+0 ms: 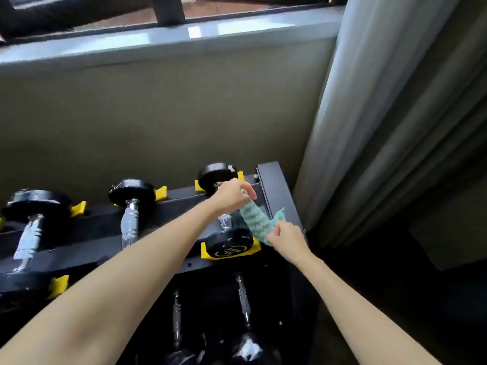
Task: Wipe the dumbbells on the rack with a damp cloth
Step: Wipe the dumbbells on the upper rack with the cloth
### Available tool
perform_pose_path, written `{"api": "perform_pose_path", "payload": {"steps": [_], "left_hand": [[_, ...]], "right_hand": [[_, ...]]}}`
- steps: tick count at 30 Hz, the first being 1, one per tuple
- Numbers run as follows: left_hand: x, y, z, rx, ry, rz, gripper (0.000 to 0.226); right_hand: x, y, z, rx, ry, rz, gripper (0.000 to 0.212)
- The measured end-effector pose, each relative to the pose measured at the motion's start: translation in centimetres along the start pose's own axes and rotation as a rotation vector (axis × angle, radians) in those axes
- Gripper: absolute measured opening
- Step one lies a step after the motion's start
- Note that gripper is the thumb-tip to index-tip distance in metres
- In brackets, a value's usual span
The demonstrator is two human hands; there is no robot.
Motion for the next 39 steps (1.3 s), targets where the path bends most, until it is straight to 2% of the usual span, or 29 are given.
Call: {"api": "perform_pose_path", "payload": {"steps": [2, 4, 6, 10, 17, 28, 34, 39], "left_hand": [[0.3, -1.2, 0.3, -0.017, -0.04, -0.051, 0.022], [0.7, -2.7, 0.5, -0.02, -0.064, -0.077, 0.023], [0.9, -3.4, 0.9, 0.007, -0.072, -0.073, 0.027], [0.5, -4.0, 2.1, 0.062, -0.039, -0.076, 0.033], [-0.7, -7.1, 4.6, 0.05, -0.065, -0.125, 0.031], [0.0, -11.0, 8.2, 0.005, 0.016, 0.111, 0.022], [1.8, -12.8, 9.7, 0.002, 0.098, 0.152, 0.02], [2.0, -13.4, 10.6, -0.012, 0.029, 0.047, 0.024]], "right_hand": [[1.9, 0.3, 0.6, 0.065, 0.01, -0.151, 0.007], [3.4, 0.2, 1.2, 0.082, 0.002, -0.238, 0.037], [4.3, 0.1, 1.6, 0.121, 0.045, -0.297, 0.051], [5.1, -0.3, 2.3, 0.193, 0.093, -0.365, 0.04], [5.1, -3.7, 5.1, 0.169, 0.264, -0.423, 0.046], [8.1, -7.3, 6.7, 0.028, 0.388, -0.324, 0.049], [10.2, -7.7, 8.0, -0.043, 0.365, -0.179, 0.051], [11.7, -7.4, 8.8, -0.078, 0.21, -0.126, 0.049]]}}
Point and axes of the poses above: each hand's wrist, its own z-axis away from the middle knuckle, its own x-axis out of the palm, y = z × x, the point moved 3 cm from there along -z, towards the middle knuckle, and after that the axes turned 7 degrees about -x, right-handed, at the moved point
